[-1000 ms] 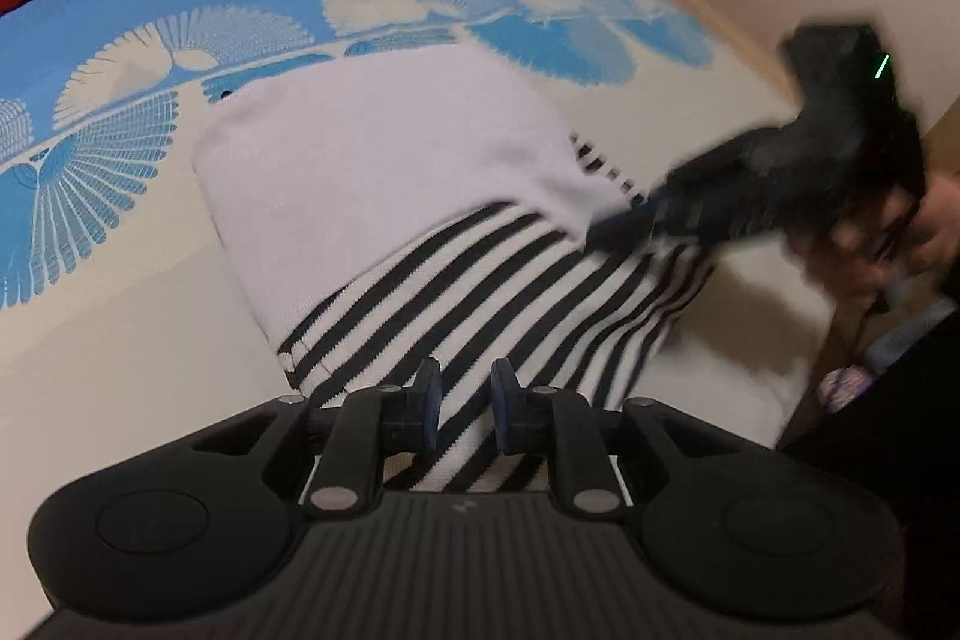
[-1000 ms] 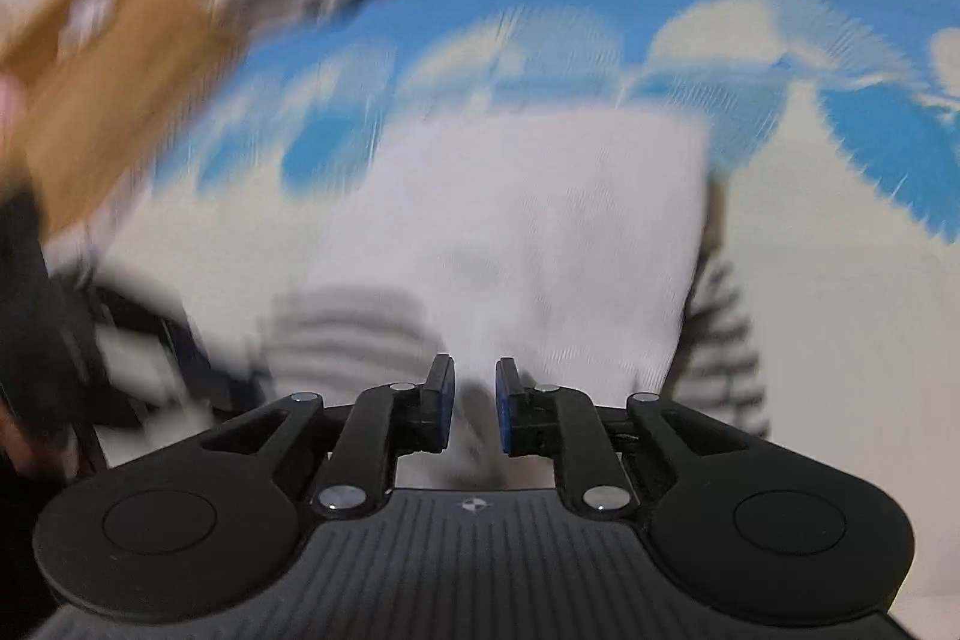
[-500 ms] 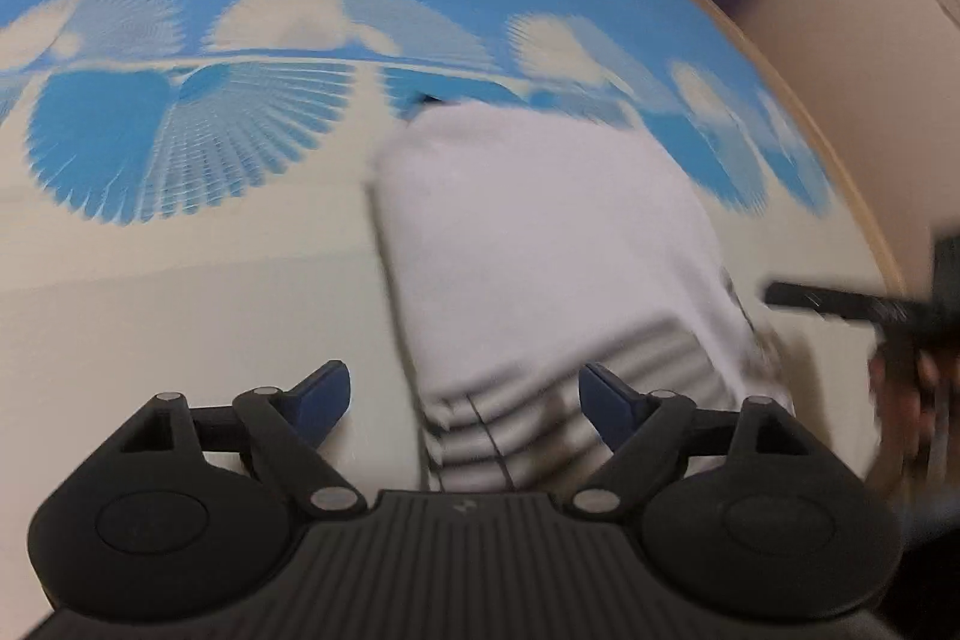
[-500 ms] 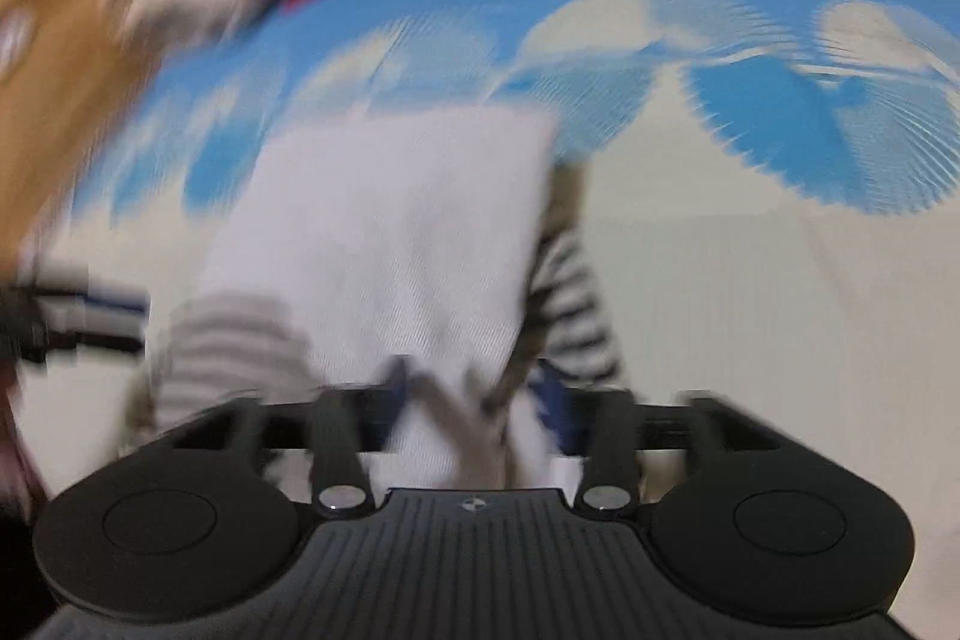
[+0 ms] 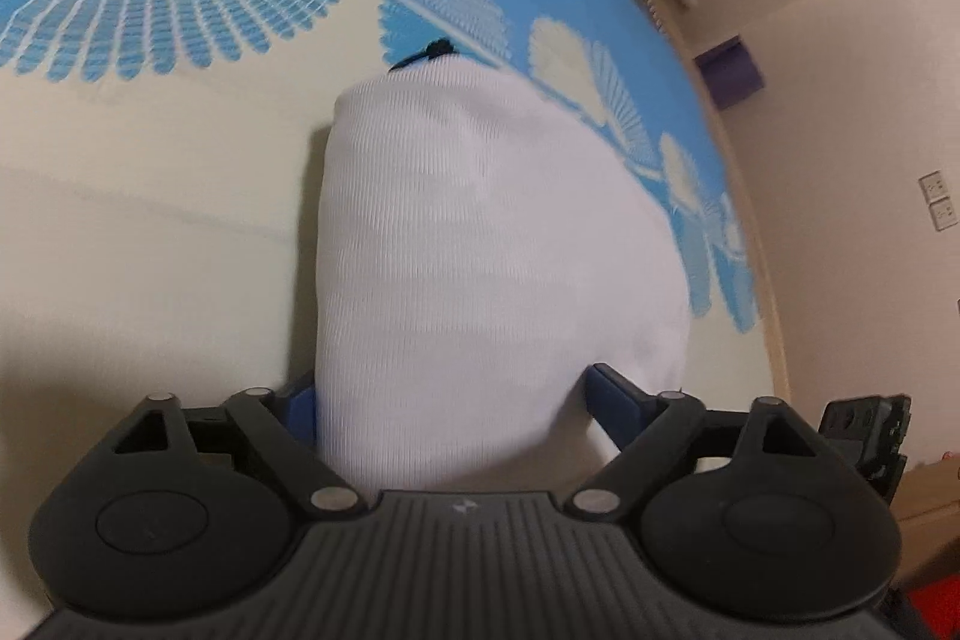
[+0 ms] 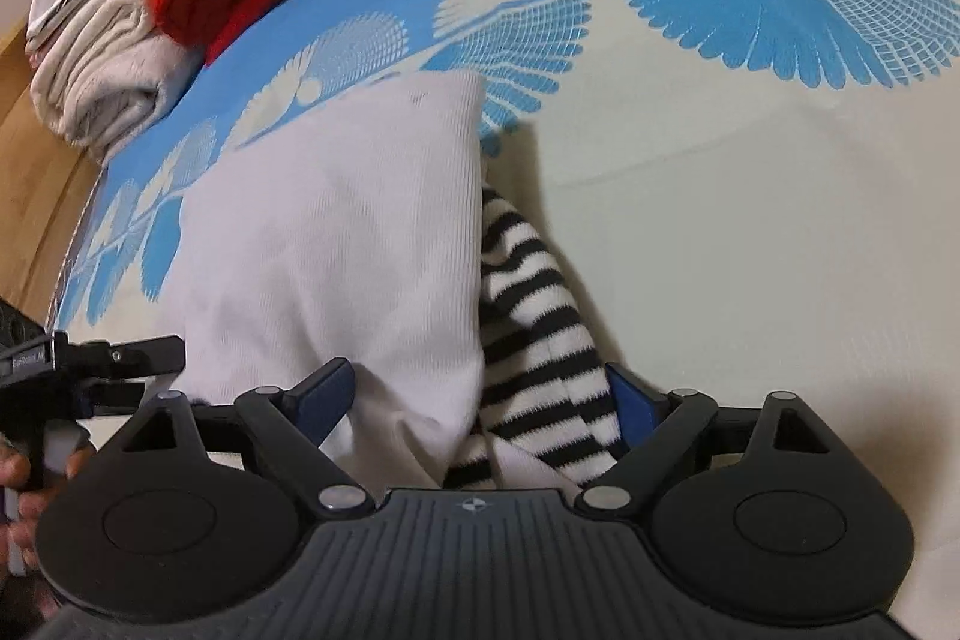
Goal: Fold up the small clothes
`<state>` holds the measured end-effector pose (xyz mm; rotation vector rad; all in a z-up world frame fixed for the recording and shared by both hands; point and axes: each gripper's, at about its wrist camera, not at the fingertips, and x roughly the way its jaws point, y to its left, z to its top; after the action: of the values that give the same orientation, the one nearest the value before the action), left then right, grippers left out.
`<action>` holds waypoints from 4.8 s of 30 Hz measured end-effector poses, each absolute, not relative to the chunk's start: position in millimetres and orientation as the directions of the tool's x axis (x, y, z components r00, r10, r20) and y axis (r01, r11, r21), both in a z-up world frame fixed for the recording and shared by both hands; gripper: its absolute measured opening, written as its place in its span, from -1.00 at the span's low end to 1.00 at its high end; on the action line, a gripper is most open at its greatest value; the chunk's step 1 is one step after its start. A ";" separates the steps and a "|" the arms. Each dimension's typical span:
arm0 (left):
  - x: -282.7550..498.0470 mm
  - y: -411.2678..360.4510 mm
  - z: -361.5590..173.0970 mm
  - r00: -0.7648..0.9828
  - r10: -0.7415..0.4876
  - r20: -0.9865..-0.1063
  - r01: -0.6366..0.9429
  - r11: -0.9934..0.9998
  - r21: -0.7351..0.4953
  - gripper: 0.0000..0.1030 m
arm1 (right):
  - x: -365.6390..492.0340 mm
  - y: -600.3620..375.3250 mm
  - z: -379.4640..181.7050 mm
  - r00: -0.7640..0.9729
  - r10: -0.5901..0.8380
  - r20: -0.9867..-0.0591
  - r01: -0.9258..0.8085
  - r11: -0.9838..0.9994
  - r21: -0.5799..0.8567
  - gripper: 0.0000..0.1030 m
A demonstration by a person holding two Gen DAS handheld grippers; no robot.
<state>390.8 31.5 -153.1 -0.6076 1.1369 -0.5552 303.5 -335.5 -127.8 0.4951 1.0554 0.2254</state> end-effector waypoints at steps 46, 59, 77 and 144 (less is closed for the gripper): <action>304.8 12.8 -5.1 0.685 -0.142 -0.714 0.188 0.982 -0.015 1.00 | 311.2 -296.9 -44.4 0.614 0.149 -0.775 -0.032 0.986 0.164 0.31; 162.0 0.9 36.0 0.706 -0.024 -0.708 -0.015 0.999 -0.050 1.00 | 152.3 -281.7 41.1 0.791 0.007 -0.611 0.061 0.994 0.090 0.97; 171.8 -29.8 26.4 0.693 -0.055 -0.719 0.022 0.998 -0.056 0.99 | 170.0 -239.4 22.1 0.691 0.009 -0.723 0.030 0.999 0.041 0.95; 179.8 -32.0 18.9 0.680 -0.056 -0.731 0.004 0.997 -0.073 0.99 | 174.0 -219.5 22.3 0.714 0.010 -0.700 -0.026 1.000 -0.012 0.95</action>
<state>179.8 -32.0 18.9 -0.0670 0.8222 -0.0332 174.0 -219.5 22.3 -0.0216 0.7756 0.0195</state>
